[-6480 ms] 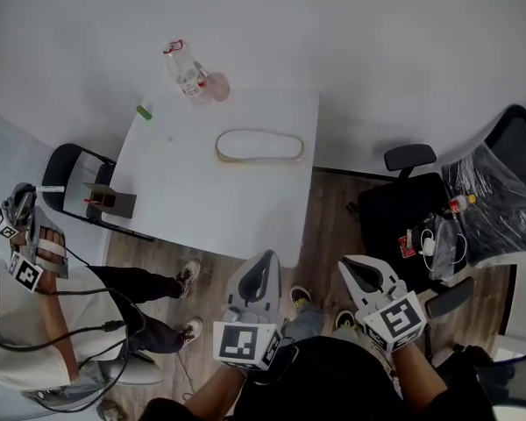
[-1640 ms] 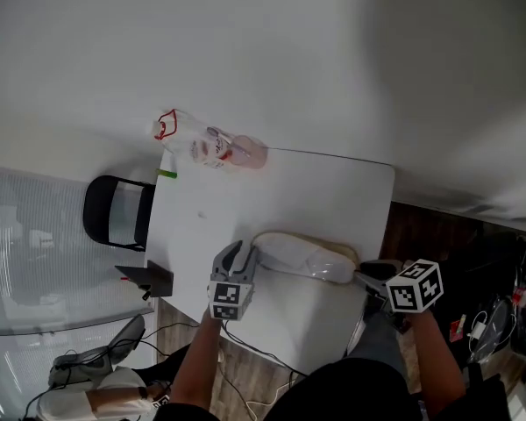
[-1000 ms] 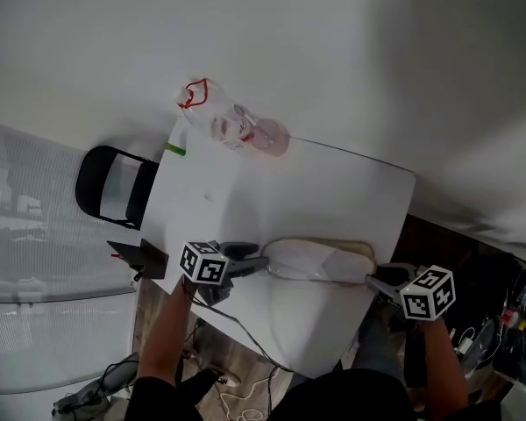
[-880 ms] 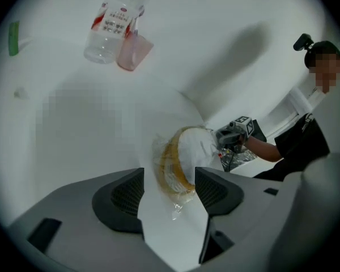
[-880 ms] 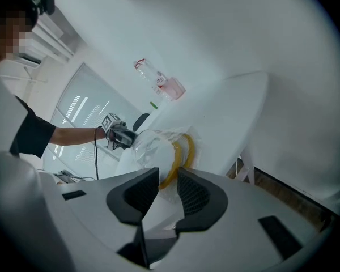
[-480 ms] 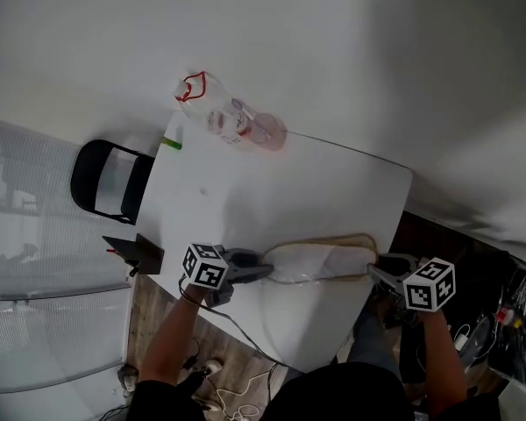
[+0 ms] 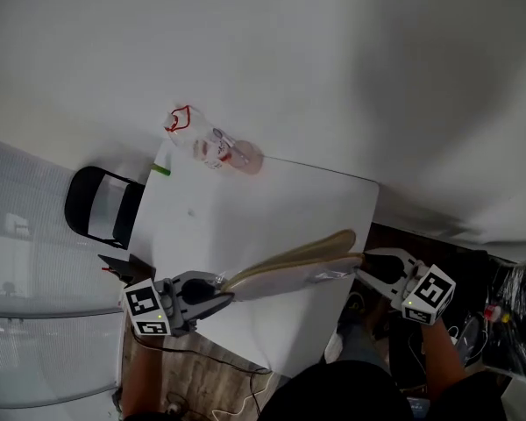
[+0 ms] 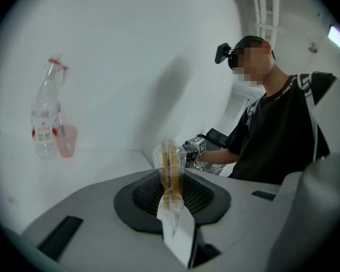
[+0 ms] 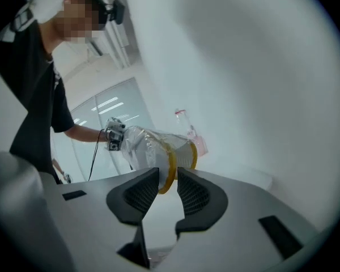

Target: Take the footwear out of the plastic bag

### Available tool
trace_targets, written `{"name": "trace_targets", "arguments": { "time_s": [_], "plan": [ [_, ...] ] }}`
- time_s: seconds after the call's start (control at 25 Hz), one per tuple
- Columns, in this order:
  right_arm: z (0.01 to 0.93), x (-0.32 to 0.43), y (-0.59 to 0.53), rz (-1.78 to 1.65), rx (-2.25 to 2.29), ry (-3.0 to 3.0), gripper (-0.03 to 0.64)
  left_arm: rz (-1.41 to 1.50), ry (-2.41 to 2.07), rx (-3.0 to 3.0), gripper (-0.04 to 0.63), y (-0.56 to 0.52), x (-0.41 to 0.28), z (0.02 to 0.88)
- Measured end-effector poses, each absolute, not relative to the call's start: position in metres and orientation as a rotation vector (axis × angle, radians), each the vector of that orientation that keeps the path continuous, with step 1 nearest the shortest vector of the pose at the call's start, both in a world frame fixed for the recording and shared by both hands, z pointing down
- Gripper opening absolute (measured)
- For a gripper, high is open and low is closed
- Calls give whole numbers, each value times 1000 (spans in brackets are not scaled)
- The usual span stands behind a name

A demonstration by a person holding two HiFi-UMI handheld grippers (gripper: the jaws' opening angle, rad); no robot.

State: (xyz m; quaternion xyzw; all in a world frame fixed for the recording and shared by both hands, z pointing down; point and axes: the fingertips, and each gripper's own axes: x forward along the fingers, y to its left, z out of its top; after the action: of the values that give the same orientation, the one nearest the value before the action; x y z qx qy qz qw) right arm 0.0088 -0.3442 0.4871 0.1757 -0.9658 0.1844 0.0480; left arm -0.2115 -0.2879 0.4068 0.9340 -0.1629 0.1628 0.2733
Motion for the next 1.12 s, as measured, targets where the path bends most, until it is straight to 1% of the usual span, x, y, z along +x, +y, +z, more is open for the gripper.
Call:
{"name": "trace_targets", "arguments": {
  "time_s": [0.08,0.12,0.28,0.44,0.64,0.88,1.12],
  "plan": [
    [447,7,-339,356,457,-3019,117,444,-427,2589,95,-280,-209,366],
    [426,5,-336,323,420,-3062,134,445,-422,2619,95,-275,-209,347],
    [359,13,-317,391,259,-3186,188,390,-382,2695,95,-247,-206,273],
    [282,35,-295,350,114,-3286,199,329,-353,2725,97,-212,-185,204],
    [262,38,-299,342,-64,-3339,217,364,-342,2727,97,-205,-175,193],
    [253,34,-296,240,-120,-3338,251,405,-328,2779,98,-194,-175,186],
    [244,39,-294,222,-171,-3408,250,421,-380,2814,98,-198,-176,188]
  ]
}}
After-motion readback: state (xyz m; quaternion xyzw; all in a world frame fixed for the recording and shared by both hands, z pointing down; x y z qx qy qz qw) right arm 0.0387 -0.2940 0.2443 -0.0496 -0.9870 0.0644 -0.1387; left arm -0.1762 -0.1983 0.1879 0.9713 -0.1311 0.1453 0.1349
